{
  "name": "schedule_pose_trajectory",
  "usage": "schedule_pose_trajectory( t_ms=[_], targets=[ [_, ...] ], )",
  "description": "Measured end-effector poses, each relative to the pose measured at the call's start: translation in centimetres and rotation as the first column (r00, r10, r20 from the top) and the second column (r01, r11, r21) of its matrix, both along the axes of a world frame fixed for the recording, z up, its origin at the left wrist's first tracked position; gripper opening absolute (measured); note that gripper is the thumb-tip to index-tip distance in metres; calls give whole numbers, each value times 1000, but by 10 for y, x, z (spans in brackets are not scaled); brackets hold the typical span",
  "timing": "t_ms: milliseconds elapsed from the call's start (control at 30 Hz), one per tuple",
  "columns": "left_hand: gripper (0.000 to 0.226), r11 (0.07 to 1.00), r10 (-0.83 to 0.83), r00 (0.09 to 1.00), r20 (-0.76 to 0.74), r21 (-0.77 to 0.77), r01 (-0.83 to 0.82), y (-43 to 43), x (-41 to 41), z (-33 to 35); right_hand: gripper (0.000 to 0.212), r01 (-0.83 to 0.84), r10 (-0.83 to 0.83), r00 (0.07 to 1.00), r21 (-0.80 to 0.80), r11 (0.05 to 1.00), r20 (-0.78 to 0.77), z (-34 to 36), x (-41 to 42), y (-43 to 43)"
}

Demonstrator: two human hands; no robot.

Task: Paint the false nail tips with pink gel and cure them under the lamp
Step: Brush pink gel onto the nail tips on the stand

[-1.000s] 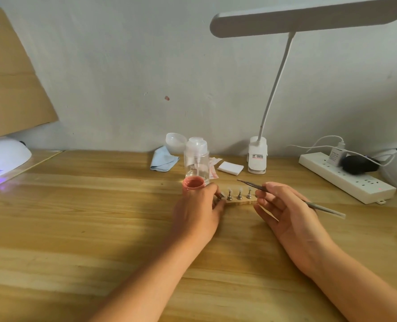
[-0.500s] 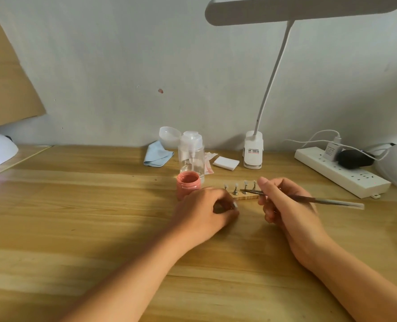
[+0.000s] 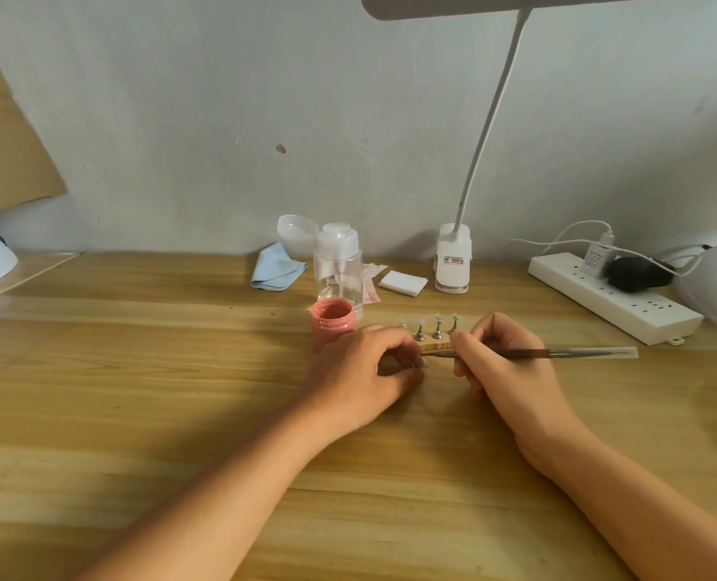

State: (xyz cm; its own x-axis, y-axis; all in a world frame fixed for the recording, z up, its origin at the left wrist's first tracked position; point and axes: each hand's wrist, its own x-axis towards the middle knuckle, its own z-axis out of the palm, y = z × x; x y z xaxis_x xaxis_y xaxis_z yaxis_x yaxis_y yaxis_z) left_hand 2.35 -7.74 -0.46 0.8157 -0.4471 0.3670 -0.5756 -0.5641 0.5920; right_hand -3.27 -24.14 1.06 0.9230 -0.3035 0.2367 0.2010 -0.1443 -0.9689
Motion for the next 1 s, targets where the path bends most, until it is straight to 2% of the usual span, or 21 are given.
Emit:
schedule_pose_trajectory(
  t_ms=[467, 700, 1000],
  targets=[
    [21, 1000, -11, 1000, 1, -17, 11, -1, -1, 1, 20, 14, -17, 1000, -116, 993, -18, -1, 0, 2],
    [25, 998, -38, 999, -9, -45, 37, -1, 0, 1, 20, 37, -37, 999, 9, 999, 9, 0, 0, -1],
    [19, 999, -23, 1000, -18, -48, 23, -1, 1, -1, 19, 15, -17, 1000, -109, 994, -19, -1, 1, 1]
  ],
)
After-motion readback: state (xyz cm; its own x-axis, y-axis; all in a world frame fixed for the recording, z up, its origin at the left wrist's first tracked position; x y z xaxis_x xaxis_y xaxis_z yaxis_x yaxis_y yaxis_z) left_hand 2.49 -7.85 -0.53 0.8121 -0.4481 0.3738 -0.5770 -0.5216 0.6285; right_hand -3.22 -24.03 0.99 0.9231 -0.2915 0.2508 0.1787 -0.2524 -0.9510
